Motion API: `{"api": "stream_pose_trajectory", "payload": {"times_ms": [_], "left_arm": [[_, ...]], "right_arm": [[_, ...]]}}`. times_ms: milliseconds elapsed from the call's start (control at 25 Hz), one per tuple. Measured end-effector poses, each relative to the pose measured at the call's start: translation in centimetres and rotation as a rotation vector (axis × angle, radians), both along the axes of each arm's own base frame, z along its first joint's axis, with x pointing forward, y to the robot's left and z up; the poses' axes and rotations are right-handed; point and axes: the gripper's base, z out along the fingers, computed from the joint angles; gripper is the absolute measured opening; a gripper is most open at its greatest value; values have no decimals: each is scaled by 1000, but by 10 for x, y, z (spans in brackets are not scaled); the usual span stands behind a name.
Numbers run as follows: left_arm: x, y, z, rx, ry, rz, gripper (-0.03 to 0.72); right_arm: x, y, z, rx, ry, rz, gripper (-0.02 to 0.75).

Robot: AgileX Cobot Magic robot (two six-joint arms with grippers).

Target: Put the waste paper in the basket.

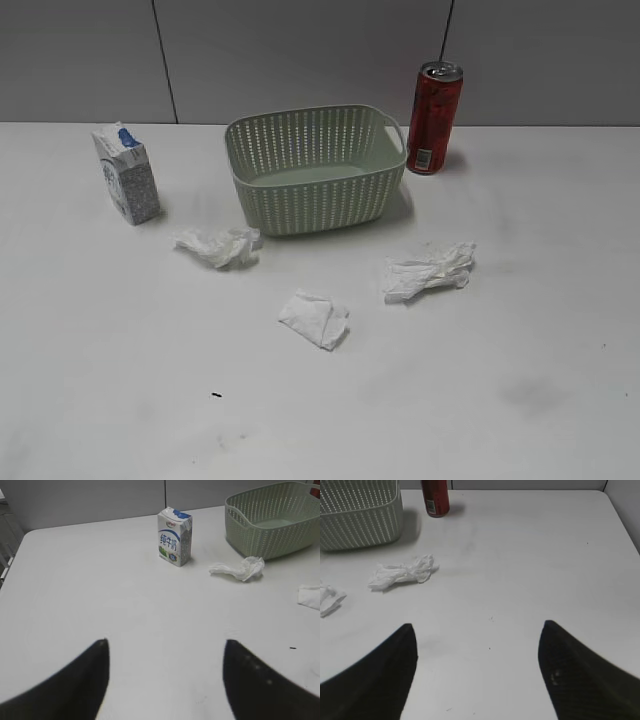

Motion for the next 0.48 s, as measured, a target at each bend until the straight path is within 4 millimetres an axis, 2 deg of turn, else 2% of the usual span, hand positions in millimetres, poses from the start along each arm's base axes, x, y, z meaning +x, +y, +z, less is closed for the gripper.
{"api": "stream_pose_trajectory", "payload": {"times_ms": [80, 160, 480], "left_arm": [[0, 0, 0, -1, 0, -1, 624], [0, 0, 0, -1, 0, -1, 664], [0, -1, 0, -9, 1, -6, 632]], "right_arm": [[6, 0, 4, 1, 2, -1, 571], [15, 1, 8, -11, 17, 4, 571], [70, 7, 19, -59, 182, 48, 571]]}}
